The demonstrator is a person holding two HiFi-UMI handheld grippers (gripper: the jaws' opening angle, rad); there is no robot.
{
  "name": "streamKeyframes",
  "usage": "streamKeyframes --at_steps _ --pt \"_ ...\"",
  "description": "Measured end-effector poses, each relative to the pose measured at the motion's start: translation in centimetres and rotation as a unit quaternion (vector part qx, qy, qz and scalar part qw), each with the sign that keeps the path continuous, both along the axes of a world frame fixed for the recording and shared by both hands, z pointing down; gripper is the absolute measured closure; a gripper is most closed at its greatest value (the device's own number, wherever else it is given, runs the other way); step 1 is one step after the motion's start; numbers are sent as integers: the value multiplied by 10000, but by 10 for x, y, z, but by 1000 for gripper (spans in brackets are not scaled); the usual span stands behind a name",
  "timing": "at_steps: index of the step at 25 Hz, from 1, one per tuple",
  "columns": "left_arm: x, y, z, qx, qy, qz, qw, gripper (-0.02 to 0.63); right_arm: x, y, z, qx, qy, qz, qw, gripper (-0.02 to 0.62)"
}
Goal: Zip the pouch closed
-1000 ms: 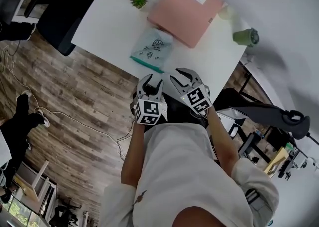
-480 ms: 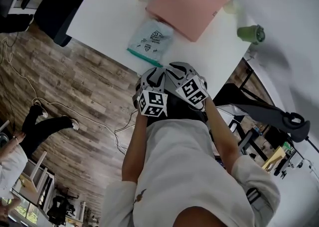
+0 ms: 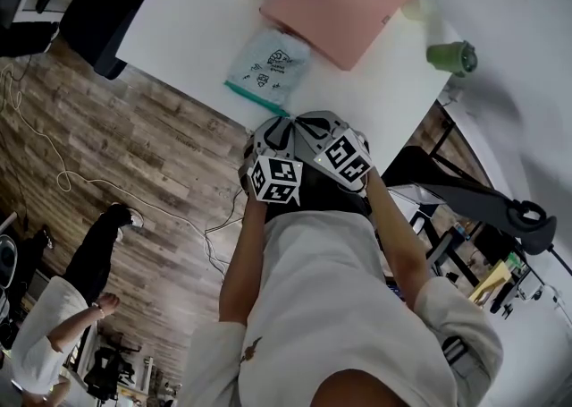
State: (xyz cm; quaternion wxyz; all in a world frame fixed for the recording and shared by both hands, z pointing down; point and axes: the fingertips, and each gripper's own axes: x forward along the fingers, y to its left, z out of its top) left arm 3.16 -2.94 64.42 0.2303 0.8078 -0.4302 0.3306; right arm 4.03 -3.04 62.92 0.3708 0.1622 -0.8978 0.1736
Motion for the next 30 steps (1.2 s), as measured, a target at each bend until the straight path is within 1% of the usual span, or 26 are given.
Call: streamKeyframes --at_steps 3,4,10,14,20,24,30 --pt "-3 -2 3 25 -156 36 9999 584 0 0 -1 -23 -40 19 10000 588" --pt "-3 -2 3 22 -183 84 9998 596 0 0 -1 -19 -40 18 10000 589" --pt "-1 -1 2 -71 -104 309 9994 606 3 -3 1 12 37 38 10000 589" --pt "-2 0 1 -104 -79 323 9994 607 4 -3 1 83 159 -28 9998 591" --pt "-4 -2 0 -110 -79 394 9991 607 5 -4 1 37 155 38 9999 591" --pt "-5 -3 -2 -114 -59 359 9993 607 5 -5 0 36 161 87 9998 591" --pt "-5 -3 -7 -146 127 284 9994 607 6 -6 -1 36 187 185 9996 591"
